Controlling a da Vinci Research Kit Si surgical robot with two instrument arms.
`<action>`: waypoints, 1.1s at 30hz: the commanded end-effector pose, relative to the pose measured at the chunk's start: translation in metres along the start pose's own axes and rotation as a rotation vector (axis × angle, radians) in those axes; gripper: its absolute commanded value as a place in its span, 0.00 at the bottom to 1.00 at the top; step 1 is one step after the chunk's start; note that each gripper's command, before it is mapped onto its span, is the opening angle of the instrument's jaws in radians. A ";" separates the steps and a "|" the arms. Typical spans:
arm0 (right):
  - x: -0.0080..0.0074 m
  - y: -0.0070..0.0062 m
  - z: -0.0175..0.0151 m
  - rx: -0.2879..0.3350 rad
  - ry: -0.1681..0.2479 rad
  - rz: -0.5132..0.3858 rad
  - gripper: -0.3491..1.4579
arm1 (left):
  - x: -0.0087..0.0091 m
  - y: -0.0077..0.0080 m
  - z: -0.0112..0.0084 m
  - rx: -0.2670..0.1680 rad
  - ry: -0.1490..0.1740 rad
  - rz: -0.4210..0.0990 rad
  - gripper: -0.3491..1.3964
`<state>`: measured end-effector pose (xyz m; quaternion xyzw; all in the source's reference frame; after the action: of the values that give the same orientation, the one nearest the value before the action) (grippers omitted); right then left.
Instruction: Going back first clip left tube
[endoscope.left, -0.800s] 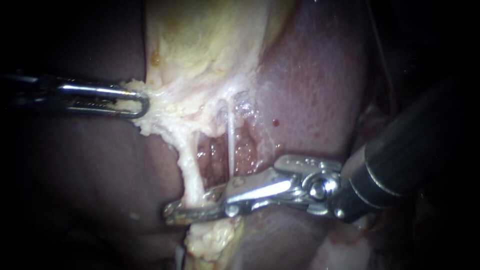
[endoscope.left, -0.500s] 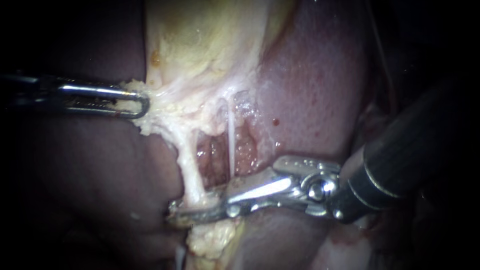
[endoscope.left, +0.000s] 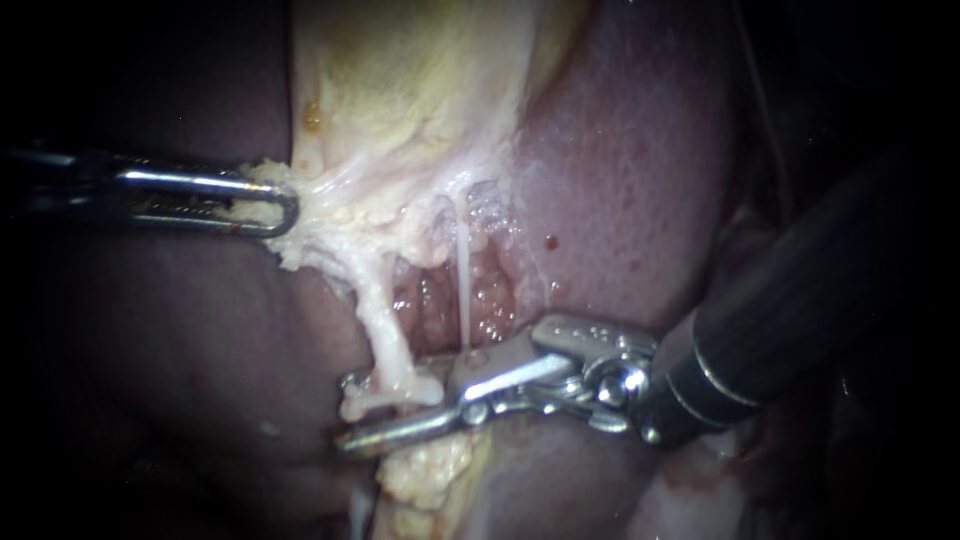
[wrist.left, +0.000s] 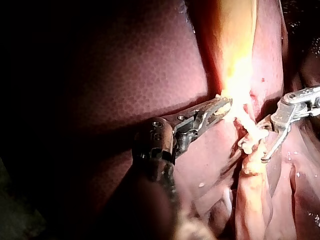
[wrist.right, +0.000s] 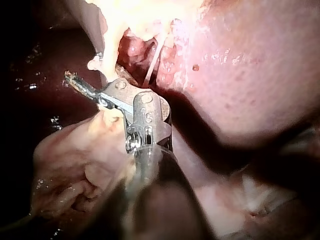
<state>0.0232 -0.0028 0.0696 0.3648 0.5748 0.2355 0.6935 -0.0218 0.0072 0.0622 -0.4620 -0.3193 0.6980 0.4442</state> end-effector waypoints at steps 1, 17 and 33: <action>0.0000 0.0004 -0.0001 -0.012 0.006 -0.031 0.47 | 0.0000 0.0000 0.0000 0.000 0.000 0.000 0.00; -0.0002 0.0007 -0.0017 -0.041 0.016 -0.201 0.47 | 0.0000 0.0000 -0.0001 0.000 0.000 0.000 0.00; 0.0026 -0.0021 -0.0131 -0.048 -0.060 -0.432 0.47 | -0.0001 0.0000 -0.0003 -0.001 -0.001 0.000 0.00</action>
<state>0.0105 0.0012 0.0650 0.2197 0.6077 0.0821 0.7587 -0.0215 0.0072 0.0621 -0.4621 -0.3196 0.6981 0.4438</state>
